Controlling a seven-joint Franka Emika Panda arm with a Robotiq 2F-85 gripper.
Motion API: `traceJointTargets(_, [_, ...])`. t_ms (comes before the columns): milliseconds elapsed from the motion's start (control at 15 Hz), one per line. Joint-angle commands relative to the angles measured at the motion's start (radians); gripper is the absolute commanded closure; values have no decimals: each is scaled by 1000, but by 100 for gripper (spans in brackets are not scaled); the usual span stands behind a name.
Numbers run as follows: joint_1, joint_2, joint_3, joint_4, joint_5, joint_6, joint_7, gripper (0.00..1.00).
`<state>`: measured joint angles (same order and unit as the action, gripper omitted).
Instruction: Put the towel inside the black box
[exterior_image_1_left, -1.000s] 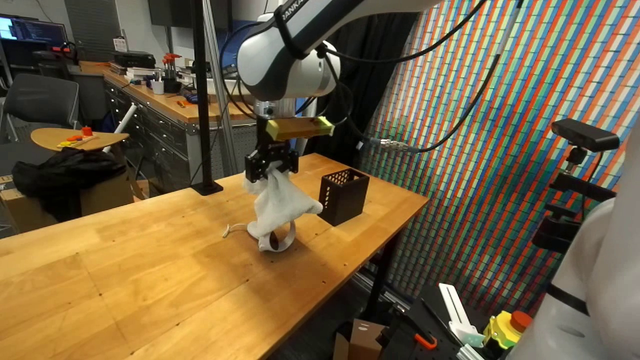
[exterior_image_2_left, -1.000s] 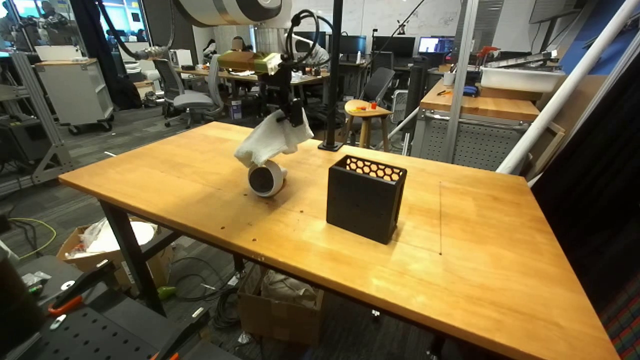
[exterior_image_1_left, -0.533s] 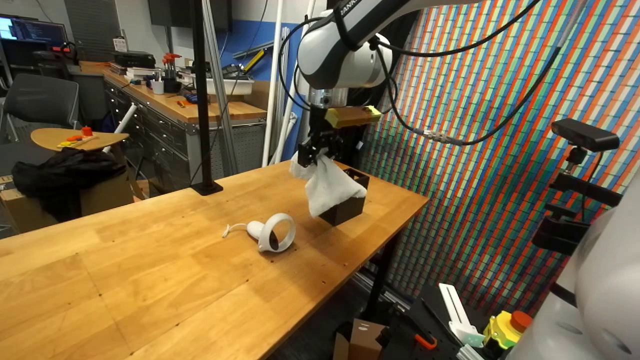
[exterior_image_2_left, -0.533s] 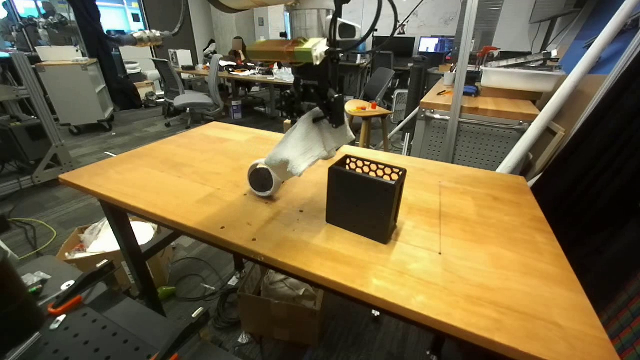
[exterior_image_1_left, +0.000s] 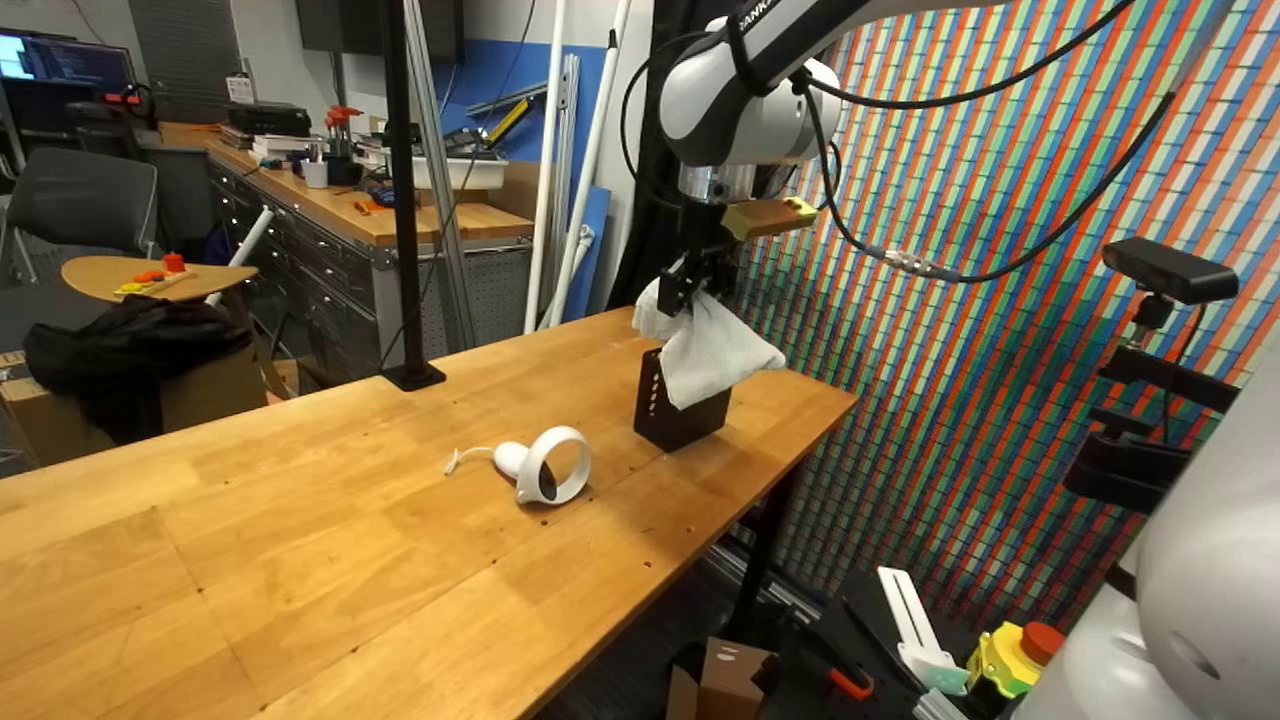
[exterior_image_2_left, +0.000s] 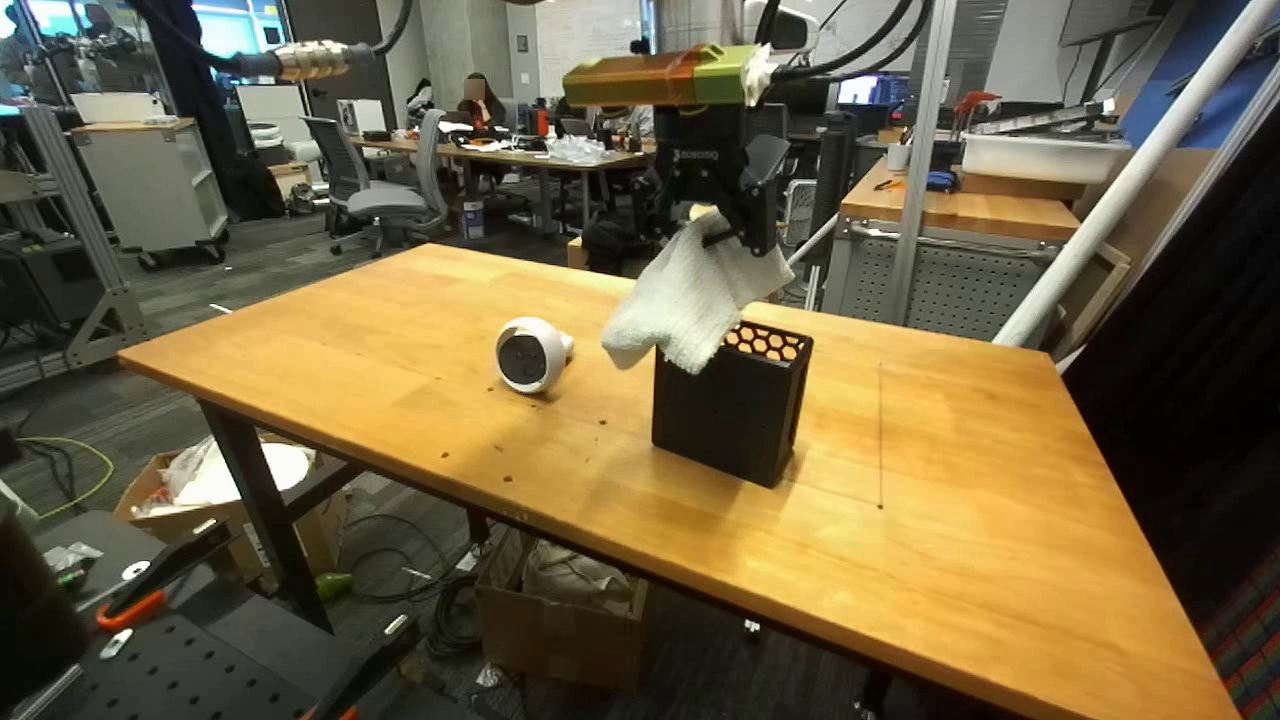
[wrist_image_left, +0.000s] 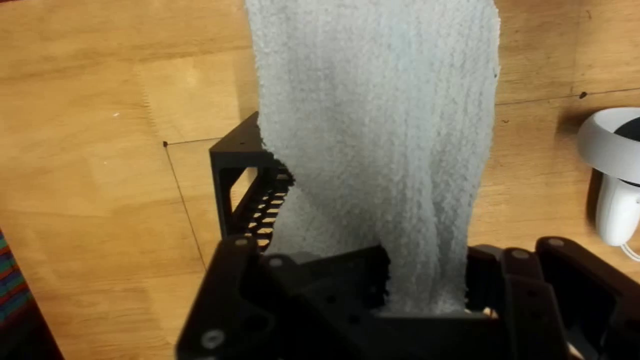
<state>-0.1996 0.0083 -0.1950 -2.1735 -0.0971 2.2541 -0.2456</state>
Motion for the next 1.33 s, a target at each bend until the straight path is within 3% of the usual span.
traceJointTargets(0, [-15, 9, -15, 38, 8, -22, -88, 97])
traceJointTargets(667, [-41, 104, -15, 112, 86, -29, -217, 97])
traceJointTargets(1267, [-112, 235, 0, 146, 213, -41, -310, 97])
